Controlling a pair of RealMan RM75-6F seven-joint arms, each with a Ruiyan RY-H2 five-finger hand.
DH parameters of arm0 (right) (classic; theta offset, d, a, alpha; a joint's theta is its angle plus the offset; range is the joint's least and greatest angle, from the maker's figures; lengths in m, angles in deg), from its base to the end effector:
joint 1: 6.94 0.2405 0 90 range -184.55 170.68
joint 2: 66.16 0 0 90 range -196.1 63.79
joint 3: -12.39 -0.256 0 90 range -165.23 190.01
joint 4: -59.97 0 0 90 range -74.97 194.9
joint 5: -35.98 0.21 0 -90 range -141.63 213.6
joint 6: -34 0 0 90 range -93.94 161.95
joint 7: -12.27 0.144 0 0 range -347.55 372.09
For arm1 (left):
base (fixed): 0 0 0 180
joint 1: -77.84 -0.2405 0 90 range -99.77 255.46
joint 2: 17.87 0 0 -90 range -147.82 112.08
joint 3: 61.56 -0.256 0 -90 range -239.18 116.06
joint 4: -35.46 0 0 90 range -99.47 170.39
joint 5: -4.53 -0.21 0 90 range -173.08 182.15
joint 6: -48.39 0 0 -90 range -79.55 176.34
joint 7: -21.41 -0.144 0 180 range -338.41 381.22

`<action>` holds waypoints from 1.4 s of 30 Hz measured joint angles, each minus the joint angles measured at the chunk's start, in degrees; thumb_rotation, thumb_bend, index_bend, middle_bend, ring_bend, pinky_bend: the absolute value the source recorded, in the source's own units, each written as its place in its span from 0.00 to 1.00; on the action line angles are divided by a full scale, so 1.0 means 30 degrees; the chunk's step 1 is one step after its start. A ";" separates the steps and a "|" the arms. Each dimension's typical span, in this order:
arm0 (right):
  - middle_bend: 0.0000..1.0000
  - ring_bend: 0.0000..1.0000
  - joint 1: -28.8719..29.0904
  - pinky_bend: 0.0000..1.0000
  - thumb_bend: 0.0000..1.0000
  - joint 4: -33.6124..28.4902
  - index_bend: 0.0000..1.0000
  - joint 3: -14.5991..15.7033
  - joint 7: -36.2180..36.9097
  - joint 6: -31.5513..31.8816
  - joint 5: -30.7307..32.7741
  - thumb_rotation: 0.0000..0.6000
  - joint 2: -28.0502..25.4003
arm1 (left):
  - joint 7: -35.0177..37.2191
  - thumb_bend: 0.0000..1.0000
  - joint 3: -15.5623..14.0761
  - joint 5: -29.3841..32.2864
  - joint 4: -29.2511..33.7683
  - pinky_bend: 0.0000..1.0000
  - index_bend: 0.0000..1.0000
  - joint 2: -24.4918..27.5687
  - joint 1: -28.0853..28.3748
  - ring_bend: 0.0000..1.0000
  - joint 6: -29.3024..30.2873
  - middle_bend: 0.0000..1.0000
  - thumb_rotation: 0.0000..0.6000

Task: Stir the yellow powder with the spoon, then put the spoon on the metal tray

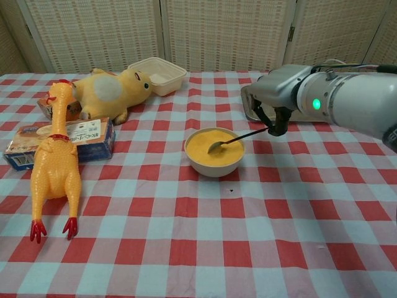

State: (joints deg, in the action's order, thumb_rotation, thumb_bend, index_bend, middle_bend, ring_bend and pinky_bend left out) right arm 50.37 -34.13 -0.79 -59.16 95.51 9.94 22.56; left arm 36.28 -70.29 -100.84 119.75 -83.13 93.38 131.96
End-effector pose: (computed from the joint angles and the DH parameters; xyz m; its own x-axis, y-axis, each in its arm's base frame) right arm -0.0915 -0.3635 -0.0175 0.8410 -0.2188 0.4948 -0.5410 -0.3507 0.7644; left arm -0.2831 0.1842 0.1169 0.3575 0.2314 0.9048 0.8641 -0.4494 -0.2265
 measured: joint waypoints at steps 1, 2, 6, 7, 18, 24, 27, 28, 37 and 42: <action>0.19 0.00 -0.0026 0.04 0.69 -0.0117 0.82 0.0051 0.0282 0.0160 -0.0169 1.00 -0.0188 | -0.0048 0.51 -0.0012 -0.0013 0.0029 0.10 0.00 -0.0010 0.0000 0.00 -0.0019 0.00 1.00; 0.19 0.00 -0.0059 0.04 0.69 -0.0119 0.82 0.0073 0.0544 0.0292 -0.0388 1.00 -0.0215 | -0.0095 0.51 -0.0020 -0.0024 0.0056 0.10 0.00 -0.0019 0.0000 0.00 -0.0032 0.00 1.00; 0.19 0.00 -0.0264 0.05 0.69 0.0435 0.82 0.0197 0.2062 0.0892 -0.2085 1.00 0.0171 | -0.0191 0.51 -0.0010 0.0024 0.0130 0.10 0.00 -0.0048 0.0027 0.00 -0.0128 0.00 1.00; 0.19 0.00 -0.0309 0.05 0.69 0.0781 0.82 0.0271 0.2537 0.1044 -0.2678 1.00 0.0385 | -0.0184 0.51 0.0001 0.0057 0.0130 0.10 0.00 -0.0049 0.0037 0.00 -0.0153 0.00 1.00; 0.19 0.00 0.0326 0.06 0.69 0.4743 0.82 0.0675 0.3192 0.1053 -0.4074 1.00 0.3298 | 0.0084 0.52 0.0052 0.0164 0.0080 0.10 0.00 -0.0029 0.0188 0.00 -0.0318 0.00 1.00; 0.19 0.00 0.0729 0.06 0.69 0.4963 0.82 0.0704 0.1894 0.1147 -0.3476 1.00 0.3688 | -0.0011 0.52 0.0108 0.0324 0.0059 0.10 0.00 -0.0059 0.0135 0.00 -0.0297 0.00 1.00; 0.19 0.00 0.0827 0.06 0.69 0.4540 0.83 0.0768 0.1233 0.1154 -0.3021 1.00 0.3433 | -0.0046 0.52 0.0113 0.0305 0.0063 0.10 0.00 -0.0068 0.0081 0.00 -0.0184 0.00 1.00; 0.19 0.00 0.0851 0.06 0.69 0.4303 0.84 0.0839 0.0964 0.1143 -0.2838 1.00 0.3258 | -0.0052 0.52 0.0108 0.0302 0.0056 0.10 0.00 -0.0074 0.0078 0.00 -0.0184 0.00 1.00; 0.19 0.00 0.0825 0.06 0.70 0.1660 0.86 0.1324 -0.0190 0.1118 -0.1174 1.00 0.1384 | -0.0266 0.52 0.0077 0.0192 0.0073 0.10 0.00 -0.0172 0.0069 0.00 -0.0179 0.00 1.00; 0.19 0.00 0.0516 0.06 0.70 0.0664 0.85 0.1367 0.0847 0.1109 -0.1201 1.00 0.0451 | -0.0411 0.52 0.0099 0.0226 0.0120 0.10 0.00 -0.0223 0.0038 0.00 -0.0154 0.00 1.00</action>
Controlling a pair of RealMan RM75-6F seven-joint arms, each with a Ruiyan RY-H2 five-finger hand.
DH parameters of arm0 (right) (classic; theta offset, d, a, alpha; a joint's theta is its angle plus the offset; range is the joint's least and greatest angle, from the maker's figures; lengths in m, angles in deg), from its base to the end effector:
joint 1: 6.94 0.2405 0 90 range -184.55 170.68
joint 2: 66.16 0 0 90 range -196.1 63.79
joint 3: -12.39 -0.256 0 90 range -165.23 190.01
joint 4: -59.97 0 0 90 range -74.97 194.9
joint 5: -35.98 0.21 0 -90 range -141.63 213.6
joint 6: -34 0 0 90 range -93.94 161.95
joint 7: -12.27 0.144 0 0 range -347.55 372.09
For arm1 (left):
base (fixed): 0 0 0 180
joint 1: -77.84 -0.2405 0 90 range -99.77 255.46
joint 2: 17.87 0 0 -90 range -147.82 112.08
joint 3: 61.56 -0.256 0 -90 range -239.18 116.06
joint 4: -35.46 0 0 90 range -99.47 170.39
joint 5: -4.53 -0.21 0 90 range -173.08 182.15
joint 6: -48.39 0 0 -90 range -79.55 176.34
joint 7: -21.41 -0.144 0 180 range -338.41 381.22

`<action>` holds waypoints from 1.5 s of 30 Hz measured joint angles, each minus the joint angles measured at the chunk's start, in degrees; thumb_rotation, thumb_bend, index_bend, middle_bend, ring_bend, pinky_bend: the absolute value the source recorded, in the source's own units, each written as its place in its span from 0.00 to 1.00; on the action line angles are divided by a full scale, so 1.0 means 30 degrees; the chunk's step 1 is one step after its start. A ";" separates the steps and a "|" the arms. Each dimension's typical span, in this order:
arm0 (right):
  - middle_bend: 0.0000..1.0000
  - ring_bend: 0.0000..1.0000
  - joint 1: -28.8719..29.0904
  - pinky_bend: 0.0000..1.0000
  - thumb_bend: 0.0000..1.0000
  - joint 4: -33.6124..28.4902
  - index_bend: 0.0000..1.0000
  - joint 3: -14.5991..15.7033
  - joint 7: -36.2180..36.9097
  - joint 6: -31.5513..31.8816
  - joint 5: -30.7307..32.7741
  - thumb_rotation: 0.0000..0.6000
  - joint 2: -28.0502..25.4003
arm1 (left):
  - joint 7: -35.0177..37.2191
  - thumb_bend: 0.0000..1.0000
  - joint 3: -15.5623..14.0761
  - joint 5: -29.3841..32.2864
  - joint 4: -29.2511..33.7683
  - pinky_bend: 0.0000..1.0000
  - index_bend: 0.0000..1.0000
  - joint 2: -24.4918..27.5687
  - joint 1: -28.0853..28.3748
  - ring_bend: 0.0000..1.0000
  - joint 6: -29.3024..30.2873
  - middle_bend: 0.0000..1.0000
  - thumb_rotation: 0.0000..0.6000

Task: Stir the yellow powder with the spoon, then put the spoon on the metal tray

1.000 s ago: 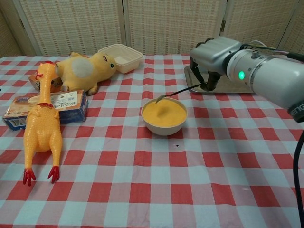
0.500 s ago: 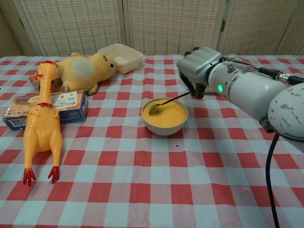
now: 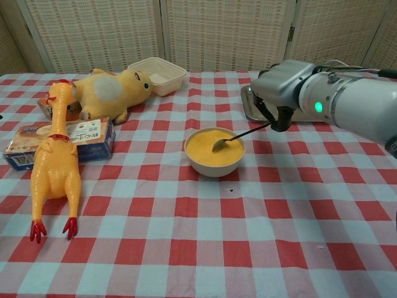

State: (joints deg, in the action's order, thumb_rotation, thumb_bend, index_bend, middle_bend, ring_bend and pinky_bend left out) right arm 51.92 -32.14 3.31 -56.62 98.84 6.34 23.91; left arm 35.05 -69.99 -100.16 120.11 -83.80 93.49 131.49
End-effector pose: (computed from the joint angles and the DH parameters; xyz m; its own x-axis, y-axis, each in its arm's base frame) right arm -0.0939 -0.3626 -0.0215 0.8668 -0.1551 0.4739 -0.4969 -0.3477 0.7951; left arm -0.2814 0.1859 0.1129 0.3605 0.2255 0.9051 0.8645 -0.4451 -0.2335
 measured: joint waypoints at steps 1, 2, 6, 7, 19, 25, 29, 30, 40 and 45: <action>0.19 0.00 -0.0098 0.06 0.70 -0.0117 0.85 0.0009 0.0394 0.0006 -0.0180 1.00 -0.0130 | -0.0013 0.52 0.0015 0.0014 0.0003 0.10 0.00 -0.0013 -0.0016 0.00 0.0033 0.00 1.00; 0.19 0.00 -0.0174 0.06 0.70 -0.0184 0.84 0.0023 0.0696 0.0011 -0.0346 1.00 -0.0227 | -0.0014 0.52 0.0025 0.0021 0.0008 0.10 0.00 -0.0020 -0.0028 0.00 0.0064 0.00 1.00; 0.19 0.00 -0.0463 0.06 0.70 -0.0318 0.84 0.0130 0.1705 0.0137 -0.1228 1.00 -0.0534 | -0.0026 0.52 0.0025 0.0001 0.0024 0.10 0.00 -0.0022 -0.0041 0.00 0.0092 0.00 1.00; 0.19 0.00 -0.0545 0.06 0.70 -0.0346 0.84 0.0148 0.1991 0.0217 -0.1533 1.00 -0.0567 | -0.0041 0.52 0.0021 0.0004 0.0022 0.10 0.00 -0.0020 -0.0040 0.00 0.0077 0.00 1.00; 0.19 0.00 -0.1545 0.03 0.70 -0.1961 0.84 0.0994 0.3783 0.0612 -0.3729 1.00 -0.1593 | 0.0069 0.52 -0.0023 0.0007 0.0020 0.10 0.00 0.0024 -0.0008 0.00 -0.0019 0.00 1.00; 0.19 0.00 -0.1507 0.03 0.70 -0.2233 0.84 0.1243 0.2896 0.0691 -0.2756 1.00 -0.1823 | 0.0083 0.53 -0.0109 -0.0072 0.0066 0.10 0.00 0.0047 0.0078 0.00 -0.0203 0.00 1.00; 0.19 0.00 -0.1211 0.03 0.70 -0.1810 0.84 0.1301 0.1960 0.0801 -0.2115 1.00 -0.1536 | 0.0509 0.53 -0.0257 -0.0246 0.0045 0.10 0.00 0.0155 0.0229 0.00 -0.0372 0.00 1.00; 0.19 0.00 -0.1129 0.03 0.70 -0.1633 0.84 0.1267 0.1847 0.0801 -0.1925 1.00 -0.1379 | 0.0580 0.53 -0.0287 -0.0295 0.0005 0.10 0.00 0.0168 0.0273 0.00 -0.0403 0.00 1.00; 0.19 0.00 -0.0027 0.03 0.70 0.1187 0.84 0.0628 0.0865 0.0651 -0.0623 1.00 0.0893 | 0.1165 0.53 -0.0360 -0.0414 -0.0252 0.10 0.00 0.0167 0.0417 0.00 -0.0375 0.00 1.00; 0.19 0.00 0.0219 0.09 0.70 0.2693 0.85 0.0351 0.1022 0.1220 -0.1368 1.00 0.2263 | 0.1652 0.53 -0.0419 -0.0510 -0.0357 0.10 0.00 0.0212 0.0477 0.00 -0.0278 0.00 1.00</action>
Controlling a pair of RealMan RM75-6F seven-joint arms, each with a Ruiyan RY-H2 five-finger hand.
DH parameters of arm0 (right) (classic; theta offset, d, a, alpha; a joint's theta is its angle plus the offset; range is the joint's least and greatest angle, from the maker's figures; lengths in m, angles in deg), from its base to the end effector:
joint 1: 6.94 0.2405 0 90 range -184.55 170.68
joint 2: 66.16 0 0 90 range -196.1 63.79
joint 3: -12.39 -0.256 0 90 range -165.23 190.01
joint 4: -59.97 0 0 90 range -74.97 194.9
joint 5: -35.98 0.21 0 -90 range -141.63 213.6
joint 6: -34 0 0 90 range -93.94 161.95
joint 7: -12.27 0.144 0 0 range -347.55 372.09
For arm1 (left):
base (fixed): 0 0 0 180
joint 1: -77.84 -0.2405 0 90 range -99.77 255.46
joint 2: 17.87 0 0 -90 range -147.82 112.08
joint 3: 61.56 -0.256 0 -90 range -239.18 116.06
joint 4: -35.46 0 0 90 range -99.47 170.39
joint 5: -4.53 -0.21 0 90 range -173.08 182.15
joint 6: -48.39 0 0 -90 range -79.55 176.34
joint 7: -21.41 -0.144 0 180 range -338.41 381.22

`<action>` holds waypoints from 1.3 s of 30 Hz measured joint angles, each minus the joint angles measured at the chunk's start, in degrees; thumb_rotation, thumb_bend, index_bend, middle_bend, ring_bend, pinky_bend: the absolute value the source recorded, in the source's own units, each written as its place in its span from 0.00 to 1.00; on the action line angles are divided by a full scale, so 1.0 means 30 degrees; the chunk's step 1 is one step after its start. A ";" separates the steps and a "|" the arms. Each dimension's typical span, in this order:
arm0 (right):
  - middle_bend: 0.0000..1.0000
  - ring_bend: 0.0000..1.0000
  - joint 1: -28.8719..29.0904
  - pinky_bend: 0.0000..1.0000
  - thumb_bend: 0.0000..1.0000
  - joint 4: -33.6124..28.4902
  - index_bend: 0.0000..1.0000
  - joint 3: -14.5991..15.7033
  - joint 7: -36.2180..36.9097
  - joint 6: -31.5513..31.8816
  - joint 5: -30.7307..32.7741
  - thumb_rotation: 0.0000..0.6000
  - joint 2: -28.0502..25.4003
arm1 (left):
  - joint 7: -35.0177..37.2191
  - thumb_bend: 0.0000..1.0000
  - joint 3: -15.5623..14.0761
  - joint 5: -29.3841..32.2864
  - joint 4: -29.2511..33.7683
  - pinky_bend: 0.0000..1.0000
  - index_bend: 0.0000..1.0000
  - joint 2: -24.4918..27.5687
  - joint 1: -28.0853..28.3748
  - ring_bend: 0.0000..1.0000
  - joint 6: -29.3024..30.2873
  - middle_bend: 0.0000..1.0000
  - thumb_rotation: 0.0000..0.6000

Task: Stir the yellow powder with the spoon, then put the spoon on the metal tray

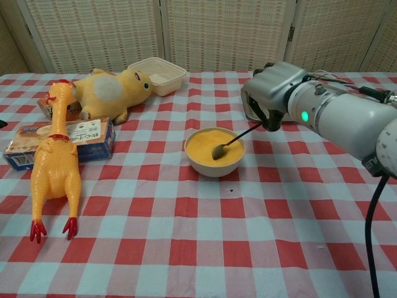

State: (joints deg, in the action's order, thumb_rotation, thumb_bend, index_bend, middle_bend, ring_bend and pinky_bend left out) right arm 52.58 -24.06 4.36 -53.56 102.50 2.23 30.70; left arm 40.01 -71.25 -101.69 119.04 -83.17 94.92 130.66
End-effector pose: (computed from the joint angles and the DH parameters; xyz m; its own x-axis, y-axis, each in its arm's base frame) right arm -0.0905 -0.3679 -0.0418 0.8615 -0.0865 0.5003 -0.5012 -0.3026 0.8107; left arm -0.2827 0.1872 0.1126 0.3316 0.2859 0.8991 0.8702 -0.4607 -0.1745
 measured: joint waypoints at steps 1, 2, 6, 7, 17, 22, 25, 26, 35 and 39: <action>0.19 0.00 0.0040 0.09 0.70 0.0366 0.85 -0.0074 0.0054 0.0132 -0.0198 1.00 0.0308 | 0.0118 0.53 -0.0017 -0.0018 -0.0033 0.10 0.00 0.0021 0.0024 0.00 0.0003 0.00 1.00; 0.19 0.00 0.0069 0.09 0.70 0.0623 0.85 -0.0139 0.0090 0.0210 -0.0323 1.00 0.0519 | 0.0196 0.53 -0.0031 -0.0036 -0.0078 0.10 0.00 0.0043 0.0046 0.00 0.0015 0.00 1.00; 0.19 0.00 0.0173 0.09 0.70 0.1467 0.85 -0.0508 0.0175 0.0474 -0.0743 1.00 0.1230 | 0.0340 0.53 -0.0036 -0.0059 -0.0131 0.10 0.00 0.0102 0.0060 0.00 0.0160 0.00 1.00; 0.19 0.00 0.0181 0.09 0.70 0.1588 0.85 -0.0604 0.0210 0.0509 -0.0861 1.00 0.1344 | 0.0363 0.53 -0.0036 -0.0060 -0.0142 0.10 0.00 0.0110 0.0056 0.00 0.0191 0.00 1.00; 0.19 0.00 -0.0499 0.09 0.70 -0.0651 0.85 -0.0461 0.0553 0.0911 -0.1713 1.00 0.0032 | 0.0144 0.53 -0.0044 -0.0049 -0.0067 0.10 0.00 0.0129 -0.0025 0.00 0.0338 0.00 1.00; 0.19 0.00 -0.1202 0.09 0.70 -0.2811 0.85 0.0174 0.0586 0.0884 -0.1877 1.00 -0.1641 | -0.0193 0.53 -0.0056 -0.0091 0.0051 0.10 0.00 0.0046 -0.0022 0.00 0.0262 0.00 1.00; 0.19 0.00 -0.1523 0.09 0.70 -0.3430 0.85 0.0746 0.0541 0.0567 -0.1886 1.00 -0.2383 | -0.0395 0.53 -0.0056 -0.0065 0.0090 0.10 0.00 -0.0035 0.0001 0.00 0.0103 0.00 1.00; 0.19 0.00 -0.1565 0.09 0.70 -0.3487 0.85 0.0838 0.0491 0.0457 -0.1828 1.00 -0.2469 | -0.0438 0.53 -0.0058 -0.0060 0.0103 0.10 0.00 -0.0058 0.0016 0.00 0.0049 0.00 1.00; 0.19 0.00 -0.1210 0.09 0.70 -0.2839 0.86 0.0805 -0.0007 -0.0276 -0.1259 1.00 -0.2098 | -0.0696 0.53 -0.0005 0.0186 0.0199 0.10 0.00 -0.0162 0.0043 0.00 -0.0166 0.00 1.00; 0.19 0.00 -0.0638 0.09 0.70 -0.1786 0.86 0.0601 -0.0871 -0.0359 -0.0880 1.00 -0.1107 | -0.0718 0.53 0.0077 0.0431 0.0247 0.10 0.00 -0.0163 0.0066 0.00 -0.0352 0.00 1.00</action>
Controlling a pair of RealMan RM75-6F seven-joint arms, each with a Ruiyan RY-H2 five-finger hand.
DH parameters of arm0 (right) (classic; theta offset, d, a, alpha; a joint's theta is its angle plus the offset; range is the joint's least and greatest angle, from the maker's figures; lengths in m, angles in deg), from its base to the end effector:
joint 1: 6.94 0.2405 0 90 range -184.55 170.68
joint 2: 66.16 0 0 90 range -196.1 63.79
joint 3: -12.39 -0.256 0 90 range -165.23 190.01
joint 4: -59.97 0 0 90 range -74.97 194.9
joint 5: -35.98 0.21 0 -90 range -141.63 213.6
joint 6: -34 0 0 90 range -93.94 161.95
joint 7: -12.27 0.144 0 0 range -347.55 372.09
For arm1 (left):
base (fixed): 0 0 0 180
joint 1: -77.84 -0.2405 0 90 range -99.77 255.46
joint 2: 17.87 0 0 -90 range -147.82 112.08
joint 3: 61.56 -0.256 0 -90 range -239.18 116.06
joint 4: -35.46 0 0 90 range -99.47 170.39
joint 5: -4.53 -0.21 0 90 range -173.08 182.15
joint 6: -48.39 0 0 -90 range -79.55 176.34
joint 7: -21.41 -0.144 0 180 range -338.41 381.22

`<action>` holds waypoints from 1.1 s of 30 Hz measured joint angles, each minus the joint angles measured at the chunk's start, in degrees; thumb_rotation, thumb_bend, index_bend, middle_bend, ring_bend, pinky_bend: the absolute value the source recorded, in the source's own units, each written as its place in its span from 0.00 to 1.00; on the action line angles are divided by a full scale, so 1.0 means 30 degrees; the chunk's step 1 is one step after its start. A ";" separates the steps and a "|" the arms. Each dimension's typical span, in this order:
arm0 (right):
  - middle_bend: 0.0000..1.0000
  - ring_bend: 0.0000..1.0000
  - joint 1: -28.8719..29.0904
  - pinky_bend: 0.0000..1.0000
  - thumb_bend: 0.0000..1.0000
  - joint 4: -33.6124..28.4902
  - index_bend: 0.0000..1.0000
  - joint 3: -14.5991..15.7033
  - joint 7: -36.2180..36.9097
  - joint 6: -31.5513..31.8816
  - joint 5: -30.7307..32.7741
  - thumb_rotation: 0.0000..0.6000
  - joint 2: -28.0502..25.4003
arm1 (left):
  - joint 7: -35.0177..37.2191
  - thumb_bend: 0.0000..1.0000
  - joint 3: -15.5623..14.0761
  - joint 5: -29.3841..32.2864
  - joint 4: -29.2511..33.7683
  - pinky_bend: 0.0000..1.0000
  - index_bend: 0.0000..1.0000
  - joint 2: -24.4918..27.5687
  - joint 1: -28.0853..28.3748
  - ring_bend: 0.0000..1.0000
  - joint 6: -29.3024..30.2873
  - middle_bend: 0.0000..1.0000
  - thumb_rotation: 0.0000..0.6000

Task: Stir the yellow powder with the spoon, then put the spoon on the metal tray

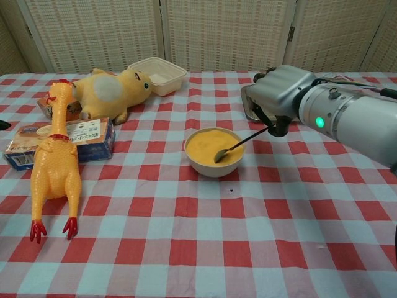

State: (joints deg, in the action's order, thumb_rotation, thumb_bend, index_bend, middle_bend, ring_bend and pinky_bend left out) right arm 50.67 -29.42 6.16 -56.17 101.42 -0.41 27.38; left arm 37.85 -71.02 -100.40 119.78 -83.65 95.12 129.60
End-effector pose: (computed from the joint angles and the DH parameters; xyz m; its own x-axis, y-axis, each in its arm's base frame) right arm -0.0968 -0.3525 -0.0356 0.8903 -0.0735 0.4494 -0.4431 -0.3677 0.8176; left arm -0.2818 0.1893 0.1084 0.3471 0.2800 0.8950 0.8706 -0.4510 -0.1966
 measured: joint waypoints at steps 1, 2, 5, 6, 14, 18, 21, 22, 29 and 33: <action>0.19 0.00 0.0147 0.09 0.71 0.0297 0.86 -0.0071 -0.0167 0.0014 0.0067 1.00 0.0288 | -0.0009 0.53 0.0016 0.0023 0.0010 0.10 0.00 0.0008 -0.0018 0.00 0.0046 0.00 1.00; 0.19 0.00 0.0229 0.09 0.71 0.0520 0.87 -0.0106 -0.0247 0.0042 0.0080 1.00 0.0472 | -0.0039 0.53 0.0040 0.0071 0.0025 0.10 0.00 0.0017 -0.0047 0.00 0.0091 0.00 1.00; 0.19 0.00 0.0427 0.09 0.71 0.1354 0.87 -0.0149 -0.0548 0.0243 -0.0011 1.00 0.1135 | -0.0002 0.53 0.0085 0.0193 0.0088 0.10 0.00 0.0084 -0.0124 0.00 0.0191 0.00 1.00; 0.19 0.00 0.0471 0.09 0.71 0.1622 0.87 -0.0165 -0.0615 0.0320 -0.0056 1.00 0.1354 | 0.0086 0.53 0.0091 0.0198 0.0088 0.10 0.00 0.0122 -0.0129 0.00 0.0224 0.00 1.00; 0.19 0.00 0.0604 0.09 0.71 0.3931 0.87 -0.0682 -0.0619 0.1109 -0.0574 1.00 0.3232 | 0.0542 0.53 0.0084 0.0142 -0.0022 0.10 0.00 0.0271 -0.0147 0.00 0.0411 0.00 1.00; 0.19 0.00 0.0596 0.09 0.71 0.4831 0.87 -0.1074 -0.0282 0.1093 -0.0814 1.00 0.3778 | 0.0682 0.53 0.0095 0.0140 -0.0075 0.10 0.00 0.0299 -0.0130 0.00 0.0418 0.00 1.00; 0.19 0.00 0.0567 0.09 0.71 0.5217 0.87 -0.1357 -0.0071 0.0910 -0.0948 1.00 0.3988 | 0.0696 0.53 0.0110 0.0189 -0.0101 0.10 0.00 0.0285 -0.0115 0.00 0.0349 0.00 1.00; 0.19 0.00 0.0536 0.09 0.71 0.5265 0.87 -0.1413 -0.0002 0.0837 -0.1014 1.00 0.4000 | 0.0698 0.53 0.0117 0.0194 -0.0116 0.10 0.00 0.0273 -0.0108 0.00 0.0336 0.00 1.00; 0.19 0.00 0.0223 0.09 0.71 0.4600 0.87 -0.1518 0.0531 0.0698 -0.1567 1.00 0.3518 | 0.0660 0.53 0.0109 0.0159 -0.0098 0.10 0.00 0.0252 -0.0114 0.00 0.0336 0.00 1.00; 0.19 0.00 -0.0137 0.09 0.71 0.3907 0.87 -0.1607 0.1264 0.0924 -0.2125 1.00 0.3052 | 0.0722 0.53 0.0056 0.0085 -0.0052 0.10 0.00 0.0289 -0.0101 0.00 0.0320 0.00 1.00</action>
State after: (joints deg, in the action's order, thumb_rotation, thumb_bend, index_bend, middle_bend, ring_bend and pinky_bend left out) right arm 50.25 -17.70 1.34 -52.38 104.19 -6.78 36.54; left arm 40.02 -70.85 -100.14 119.63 -82.79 94.82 130.56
